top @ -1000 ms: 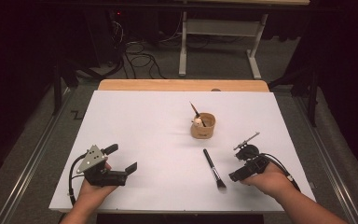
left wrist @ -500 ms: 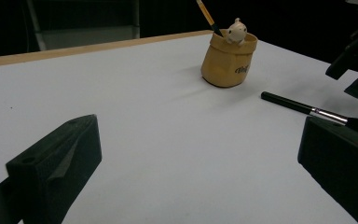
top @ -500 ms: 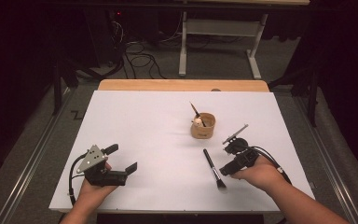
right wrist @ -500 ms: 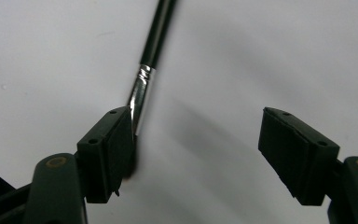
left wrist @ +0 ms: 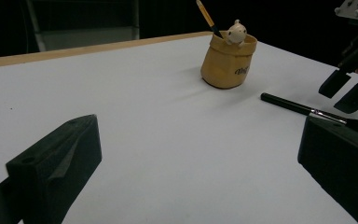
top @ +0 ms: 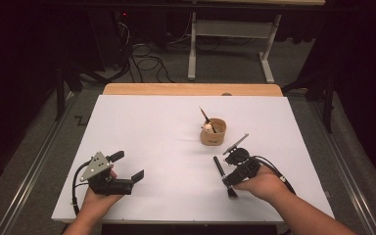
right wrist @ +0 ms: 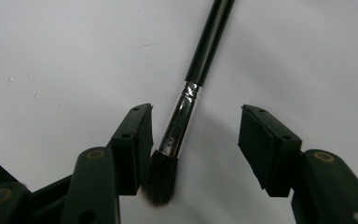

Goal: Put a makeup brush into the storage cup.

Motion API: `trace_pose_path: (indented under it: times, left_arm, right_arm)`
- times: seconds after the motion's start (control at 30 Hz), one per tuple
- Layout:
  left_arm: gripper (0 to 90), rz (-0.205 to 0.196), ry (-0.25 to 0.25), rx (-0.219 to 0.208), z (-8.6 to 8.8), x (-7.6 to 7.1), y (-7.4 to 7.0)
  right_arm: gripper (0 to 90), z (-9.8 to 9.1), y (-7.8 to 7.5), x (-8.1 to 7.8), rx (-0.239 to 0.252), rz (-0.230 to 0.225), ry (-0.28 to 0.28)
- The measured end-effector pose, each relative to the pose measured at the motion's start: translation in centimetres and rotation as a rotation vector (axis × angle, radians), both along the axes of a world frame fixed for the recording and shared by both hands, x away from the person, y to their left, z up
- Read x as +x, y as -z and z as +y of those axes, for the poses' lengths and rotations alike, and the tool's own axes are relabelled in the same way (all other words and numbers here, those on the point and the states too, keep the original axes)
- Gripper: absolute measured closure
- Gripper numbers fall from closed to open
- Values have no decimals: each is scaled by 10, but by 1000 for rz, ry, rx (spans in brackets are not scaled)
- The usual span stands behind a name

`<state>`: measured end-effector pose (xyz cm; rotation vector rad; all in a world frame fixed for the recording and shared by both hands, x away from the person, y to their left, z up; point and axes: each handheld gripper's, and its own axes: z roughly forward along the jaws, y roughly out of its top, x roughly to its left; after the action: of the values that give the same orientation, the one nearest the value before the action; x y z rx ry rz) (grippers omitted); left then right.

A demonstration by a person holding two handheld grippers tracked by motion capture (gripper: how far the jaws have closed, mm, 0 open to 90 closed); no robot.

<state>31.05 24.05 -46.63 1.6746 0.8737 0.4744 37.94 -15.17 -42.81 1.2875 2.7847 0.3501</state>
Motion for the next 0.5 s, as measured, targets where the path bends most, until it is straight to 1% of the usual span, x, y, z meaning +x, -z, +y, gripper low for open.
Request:
trace_pose_path:
  times: [0.07, 0.1, 0.13, 0.17, 0.2, 0.23, 0.3, 0.33, 0.37, 0.4, 0.43, 0.5]
  left_arm:
    - [4, -1, 0, 0, 0, 0, 0]
    - [4, -1, -1, 0, 0, 0, 0]
    - [4, 2, -1, 3, 1, 0, 0]
    - [3, 2, -2, -1, 0, 0, 0]
    - [3, -1, -5, -7, 0, 0, 0]
    - [4, -3, -5, -8, 0, 0, -1]
    - [4, -5, -2, 0, 0, -1, -1]
    - [4, -5, -2, -1, 0, -1, -1]
    - [4, -5, -5, -9, 0, -1, -1]
    - [4, -5, -6, -11, 0, -1, -1]
    - [4, -5, -3, -4, 1, -1, -1]
    - [4, -6, -5, -8, 0, -1, -1]
  right_arm:
    - [512, 2, 3, 0, -11, 0, -6]
    - [529, 3, 5, -2, -10, 14, 17]
    - [544, 4, 6, -2, -9, 16, 17]
    - [556, 4, 8, -1, -9, 7, -4]
    - [572, 4, 10, -1, -13, 4, -1]
    - [583, 4, 11, -1, -11, 13, -6]
    - [605, 5, 13, -1, -13, 15, -6]
    - [620, 6, 14, -1, -25, 16, -16]
    - [632, 7, 14, -2, -22, 26, -11]
    - [645, 7, 15, -2, -22, 23, -13]
    - [661, 7, 16, -2, -19, 24, -12]
    - [680, 8, 16, -2, -27, 27, -14]
